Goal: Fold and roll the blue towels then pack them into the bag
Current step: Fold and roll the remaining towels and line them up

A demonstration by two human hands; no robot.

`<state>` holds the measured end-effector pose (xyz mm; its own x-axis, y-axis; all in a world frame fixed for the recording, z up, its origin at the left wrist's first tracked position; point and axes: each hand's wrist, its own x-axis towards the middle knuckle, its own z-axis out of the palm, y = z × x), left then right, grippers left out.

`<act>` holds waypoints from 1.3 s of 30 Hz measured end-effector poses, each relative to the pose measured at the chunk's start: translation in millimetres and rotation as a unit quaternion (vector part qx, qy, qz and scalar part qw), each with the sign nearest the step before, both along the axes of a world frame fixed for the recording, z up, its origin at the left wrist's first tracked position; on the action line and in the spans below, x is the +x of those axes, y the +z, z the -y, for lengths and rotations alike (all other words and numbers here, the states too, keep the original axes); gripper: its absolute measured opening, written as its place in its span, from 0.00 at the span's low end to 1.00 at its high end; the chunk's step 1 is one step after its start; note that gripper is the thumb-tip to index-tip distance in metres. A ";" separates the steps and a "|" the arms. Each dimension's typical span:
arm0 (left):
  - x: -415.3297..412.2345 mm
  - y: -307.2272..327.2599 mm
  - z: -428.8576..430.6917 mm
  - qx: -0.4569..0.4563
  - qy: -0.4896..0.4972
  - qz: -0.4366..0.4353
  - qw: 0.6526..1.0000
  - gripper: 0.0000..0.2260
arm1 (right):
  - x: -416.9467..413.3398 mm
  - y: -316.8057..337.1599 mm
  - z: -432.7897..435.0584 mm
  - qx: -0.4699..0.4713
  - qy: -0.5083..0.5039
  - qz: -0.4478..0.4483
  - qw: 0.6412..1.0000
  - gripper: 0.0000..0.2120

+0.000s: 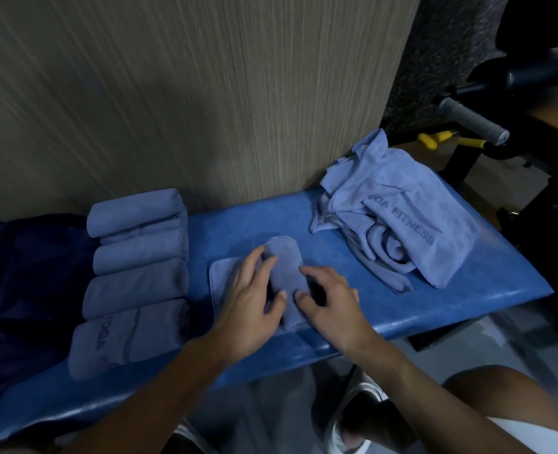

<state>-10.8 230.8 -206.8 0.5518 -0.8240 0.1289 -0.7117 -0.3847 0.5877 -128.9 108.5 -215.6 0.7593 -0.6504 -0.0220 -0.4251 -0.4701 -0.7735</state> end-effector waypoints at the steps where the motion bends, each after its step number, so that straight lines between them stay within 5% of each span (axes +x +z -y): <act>1: 2.1 -2.3 -4.1 0.018 -0.012 0.007 1.000 0.36 | 0.6 -0.1 -0.6 -0.005 0.002 -0.001 1.000 0.24; 7: 13.4 -2.5 -13.9 0.124 -0.026 0.062 0.990 0.40 | 6.0 -0.7 -6.5 -0.006 -0.010 0.019 1.000 0.17; 12: 18.5 -9.8 -20.8 0.196 -0.013 0.140 0.971 0.36 | 7.9 0.8 -8.7 -0.073 -0.018 -0.049 0.996 0.25; 24: 18.7 -16.8 -19.3 0.181 -0.027 0.098 0.978 0.37 | 12.7 5.0 -7.9 -0.035 -0.087 -0.035 0.995 0.31; 28: 11.8 -16.5 -19.9 0.195 -0.043 0.100 0.975 0.39 | 11.8 6.5 -5.6 -0.023 -0.104 -0.038 0.994 0.28; 32: 12.9 -17.6 -16.5 0.207 -0.040 0.112 0.971 0.43 | 11.2 7.3 -6.7 -0.023 -0.084 -0.034 0.996 0.14; 39: 10.7 -12.5 -16.2 0.149 -0.009 0.099 0.984 0.42 | 11.9 5.4 -8.1 0.092 -0.057 0.055 0.993 0.36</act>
<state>0.0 247.0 -219.3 0.5251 -0.8509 -0.0160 -0.8093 -0.5051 0.2999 -117.1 116.7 -210.1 0.6848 -0.7254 -0.0697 -0.3760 -0.2698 -0.8865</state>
